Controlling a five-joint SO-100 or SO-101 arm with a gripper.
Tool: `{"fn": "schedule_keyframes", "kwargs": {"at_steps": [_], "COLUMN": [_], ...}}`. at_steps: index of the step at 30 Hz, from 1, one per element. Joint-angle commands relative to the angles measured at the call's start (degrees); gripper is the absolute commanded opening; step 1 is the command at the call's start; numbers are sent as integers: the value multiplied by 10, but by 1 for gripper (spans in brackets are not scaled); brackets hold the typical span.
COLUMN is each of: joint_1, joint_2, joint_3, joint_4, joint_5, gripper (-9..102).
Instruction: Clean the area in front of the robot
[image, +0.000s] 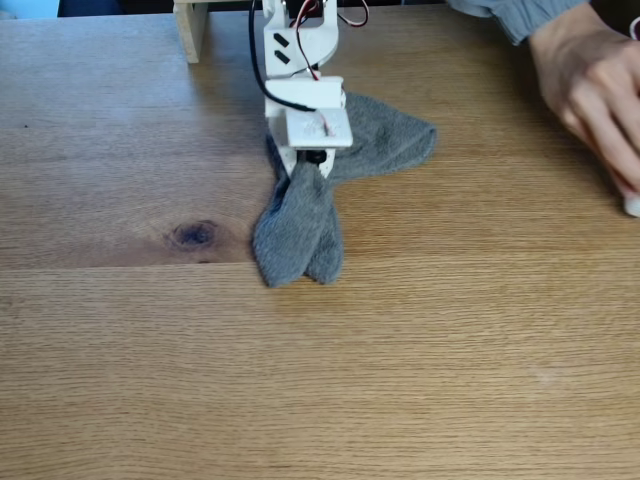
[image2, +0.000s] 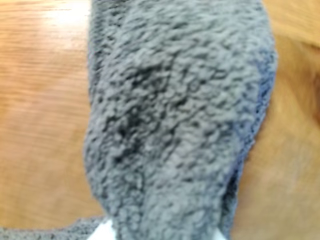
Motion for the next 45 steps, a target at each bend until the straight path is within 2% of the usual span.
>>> {"fn": "schedule_keyframes", "kwargs": {"at_steps": [1,7,11,13,17,27,35,39,45], "joint_1": [142,202,236,244,239,167,229,293,358], "joint_2": [-67,-112,-107,-90,-2,380,507,514,549], "joint_3": [-345,-487,-498,-498,-487,-446,-436,-356,-151], "joint_4": [87,171,209,255,381,680,966,984,867], "joint_5": [-5,-5,-5,-5,-4,-23,-95,-137,-203], "gripper": [0,0,0,0,0,0,0,0,0]}}
